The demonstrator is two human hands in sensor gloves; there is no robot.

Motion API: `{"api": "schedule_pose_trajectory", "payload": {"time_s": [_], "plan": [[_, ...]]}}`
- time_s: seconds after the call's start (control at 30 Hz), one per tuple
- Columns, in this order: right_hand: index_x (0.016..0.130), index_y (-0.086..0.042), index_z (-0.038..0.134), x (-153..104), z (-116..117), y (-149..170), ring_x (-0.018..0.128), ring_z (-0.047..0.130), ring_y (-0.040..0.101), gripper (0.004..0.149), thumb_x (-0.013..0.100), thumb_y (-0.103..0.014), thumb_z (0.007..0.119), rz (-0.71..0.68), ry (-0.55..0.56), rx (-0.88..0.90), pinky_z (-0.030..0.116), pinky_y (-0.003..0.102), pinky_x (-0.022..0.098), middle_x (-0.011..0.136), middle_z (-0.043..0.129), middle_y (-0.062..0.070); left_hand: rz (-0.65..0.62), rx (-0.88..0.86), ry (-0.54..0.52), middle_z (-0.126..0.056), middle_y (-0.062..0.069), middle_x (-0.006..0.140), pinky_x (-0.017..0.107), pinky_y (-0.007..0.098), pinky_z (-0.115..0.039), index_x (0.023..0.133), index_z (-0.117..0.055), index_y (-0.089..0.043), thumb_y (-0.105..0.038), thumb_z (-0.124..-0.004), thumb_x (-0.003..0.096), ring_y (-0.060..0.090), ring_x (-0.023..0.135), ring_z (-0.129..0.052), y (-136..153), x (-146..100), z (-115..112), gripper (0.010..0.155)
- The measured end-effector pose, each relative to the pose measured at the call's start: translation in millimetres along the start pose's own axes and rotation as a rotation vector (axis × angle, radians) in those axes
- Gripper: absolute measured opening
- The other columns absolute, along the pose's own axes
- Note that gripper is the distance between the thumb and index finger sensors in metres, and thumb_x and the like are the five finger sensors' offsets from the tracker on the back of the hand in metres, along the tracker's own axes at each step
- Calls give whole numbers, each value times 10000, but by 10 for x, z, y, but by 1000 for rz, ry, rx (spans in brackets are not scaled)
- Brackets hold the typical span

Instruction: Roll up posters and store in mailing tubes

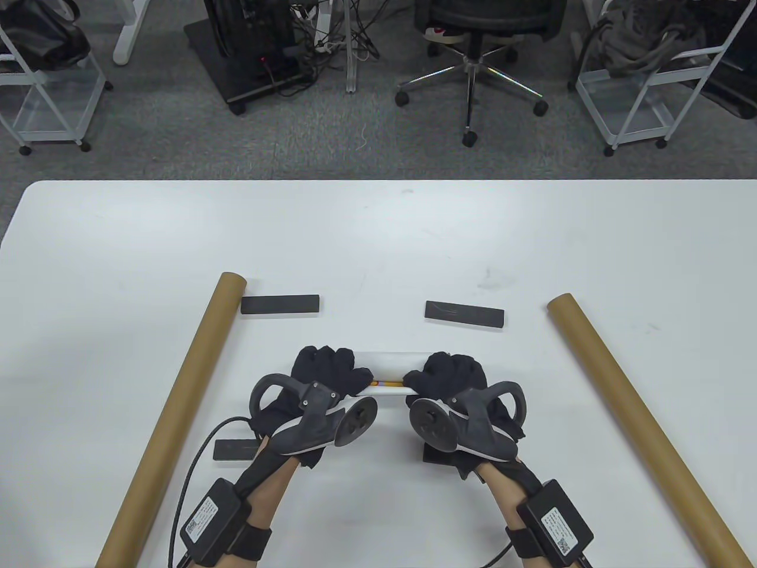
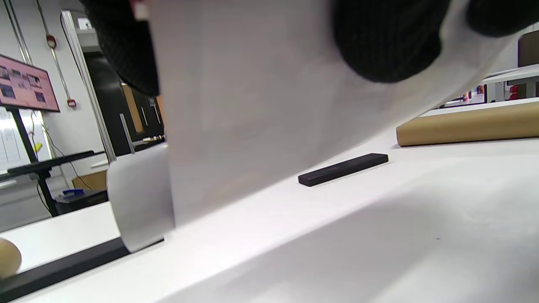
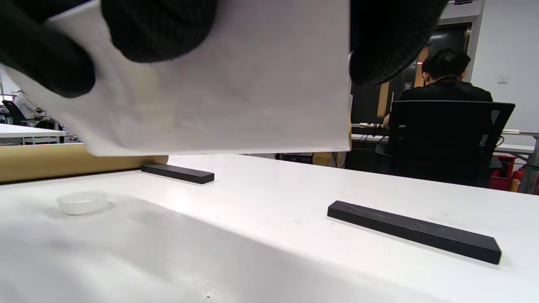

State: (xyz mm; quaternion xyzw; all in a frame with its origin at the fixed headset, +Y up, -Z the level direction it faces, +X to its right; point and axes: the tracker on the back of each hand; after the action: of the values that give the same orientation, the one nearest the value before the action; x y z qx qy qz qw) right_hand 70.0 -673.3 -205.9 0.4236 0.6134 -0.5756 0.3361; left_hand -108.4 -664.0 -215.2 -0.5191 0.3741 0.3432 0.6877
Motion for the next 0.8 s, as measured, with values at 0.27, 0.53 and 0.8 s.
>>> {"api": "schedule_pose_trajectory", "payload": {"time_s": [0.27,0.53,0.8], "plan": [[918,-190,732,-11,16,86,539,951,234,592,365,-395,786,7,77,16,770,560,633,690,898,-23,10,-140,-63,-928,-78,866,749,490,-781,1022,-759,-357,-509,-780,461,178,687,-973,40,-9,-20,582],[897,-207,759,1,20,89,552,1019,216,528,392,-361,769,1,73,-5,810,523,617,719,959,-40,14,-109,-105,-988,-104,778,745,477,-784,940,-807,-368,-497,-757,469,146,613,-1022,7,-8,-17,491],[887,-234,706,36,21,61,519,881,246,506,416,-403,780,-18,-1,10,722,590,643,697,841,-5,17,-75,23,-940,-134,667,754,517,-759,712,-829,-364,-534,-833,428,158,584,-963,16,35,-76,330]]}}
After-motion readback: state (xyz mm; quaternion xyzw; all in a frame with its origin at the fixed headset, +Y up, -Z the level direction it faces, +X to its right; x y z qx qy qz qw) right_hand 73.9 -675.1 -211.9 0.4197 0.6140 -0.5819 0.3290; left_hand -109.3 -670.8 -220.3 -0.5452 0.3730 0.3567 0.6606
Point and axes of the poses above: the tracker on the back of each hand, its own y axis roughly to the little-finger side, its own x axis roughly from the wrist to the fingertips, z = x × y
